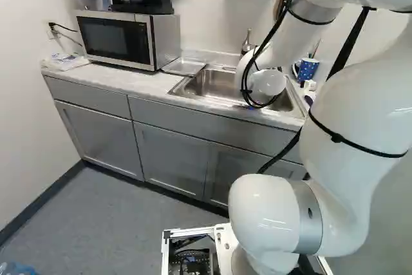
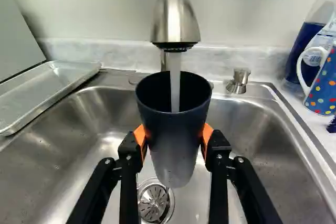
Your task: Rinse the cup and place it in the tray
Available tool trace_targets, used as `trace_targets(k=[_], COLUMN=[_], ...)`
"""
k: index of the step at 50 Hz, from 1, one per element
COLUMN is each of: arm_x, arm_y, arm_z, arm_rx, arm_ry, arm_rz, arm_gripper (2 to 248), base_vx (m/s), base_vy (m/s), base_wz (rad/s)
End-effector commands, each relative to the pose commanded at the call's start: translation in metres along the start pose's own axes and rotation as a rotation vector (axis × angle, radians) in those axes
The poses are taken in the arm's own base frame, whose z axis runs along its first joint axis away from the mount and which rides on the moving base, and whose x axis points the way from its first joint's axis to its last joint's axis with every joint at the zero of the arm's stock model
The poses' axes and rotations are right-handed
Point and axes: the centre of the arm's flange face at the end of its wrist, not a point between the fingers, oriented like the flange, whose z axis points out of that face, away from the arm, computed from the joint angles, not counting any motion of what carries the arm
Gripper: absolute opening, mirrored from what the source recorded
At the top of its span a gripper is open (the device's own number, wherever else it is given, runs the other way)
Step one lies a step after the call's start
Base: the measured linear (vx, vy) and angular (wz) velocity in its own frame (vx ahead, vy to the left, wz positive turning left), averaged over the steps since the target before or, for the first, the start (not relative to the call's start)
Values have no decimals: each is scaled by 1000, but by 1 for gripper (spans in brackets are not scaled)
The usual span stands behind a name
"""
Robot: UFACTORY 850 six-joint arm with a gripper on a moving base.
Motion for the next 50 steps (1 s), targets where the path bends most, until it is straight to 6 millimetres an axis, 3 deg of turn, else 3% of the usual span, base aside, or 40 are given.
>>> trace_targets(k=[50], arm_x=[0], arm_y=[0], arm_z=[0], arm_rx=[0], arm_ry=[0], arm_rz=[0], arm_gripper=[121], base_vx=[0], base_vy=[0], base_wz=[0])
